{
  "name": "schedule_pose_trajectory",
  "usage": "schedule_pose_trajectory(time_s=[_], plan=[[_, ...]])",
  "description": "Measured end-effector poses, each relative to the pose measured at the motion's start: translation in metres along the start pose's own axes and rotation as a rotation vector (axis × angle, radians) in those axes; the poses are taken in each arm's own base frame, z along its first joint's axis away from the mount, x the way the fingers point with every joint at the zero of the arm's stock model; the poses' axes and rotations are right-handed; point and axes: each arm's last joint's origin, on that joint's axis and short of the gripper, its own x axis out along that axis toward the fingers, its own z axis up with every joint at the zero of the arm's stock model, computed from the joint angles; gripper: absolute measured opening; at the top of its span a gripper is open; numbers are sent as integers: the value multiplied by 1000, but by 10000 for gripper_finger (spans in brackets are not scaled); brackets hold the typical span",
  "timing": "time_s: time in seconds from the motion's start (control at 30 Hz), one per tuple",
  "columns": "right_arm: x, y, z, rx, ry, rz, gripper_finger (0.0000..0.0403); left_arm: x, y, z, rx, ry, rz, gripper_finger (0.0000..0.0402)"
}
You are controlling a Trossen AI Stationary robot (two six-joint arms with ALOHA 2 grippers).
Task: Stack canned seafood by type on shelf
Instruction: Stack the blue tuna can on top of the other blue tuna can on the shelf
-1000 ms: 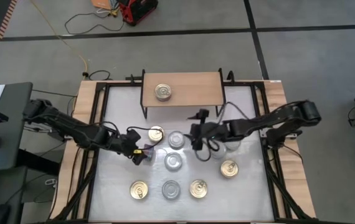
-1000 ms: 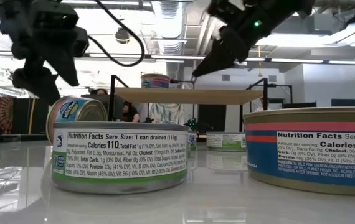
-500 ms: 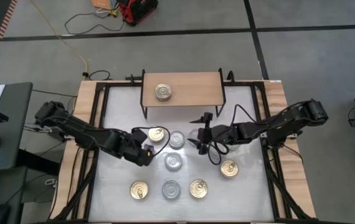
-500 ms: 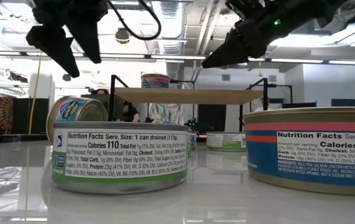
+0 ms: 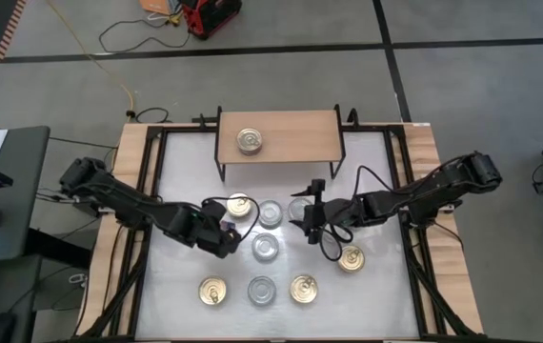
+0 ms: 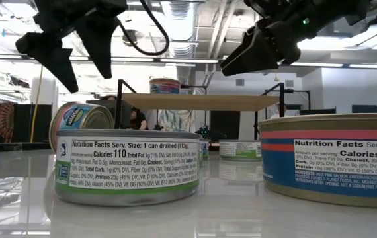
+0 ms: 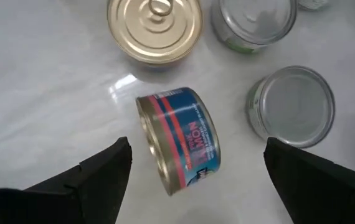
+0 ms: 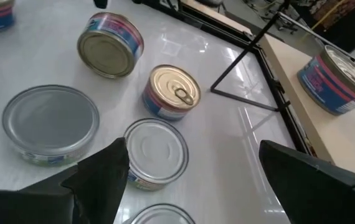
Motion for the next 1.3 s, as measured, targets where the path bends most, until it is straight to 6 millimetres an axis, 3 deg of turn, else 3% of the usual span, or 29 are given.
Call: schedule_pose_trajectory(time_s=[0.13, 0.33, 0.67, 0.97, 1.13, 1.3], plan=[[0, 1, 0, -1, -3, 25, 389, 17, -9, -7, 24, 25, 55, 349], [-1, 3, -1, 4, 6, 61, 389, 23, -19, -7, 38, 9, 115, 349], [-3, 9, 0, -4, -7, 100, 389, 33, -13, -13, -9, 41, 117, 349], [-6, 14, 3, -12, -30, 115, 389, 54, -15, -18, 39, 67, 180, 347], [-6, 14, 3, -9, -30, 113, 389, 53, -14, -17, 57, 57, 186, 312], [-6, 14, 3, -6, -31, 113, 389, 53, -13, -16, 85, 64, 190, 229]])
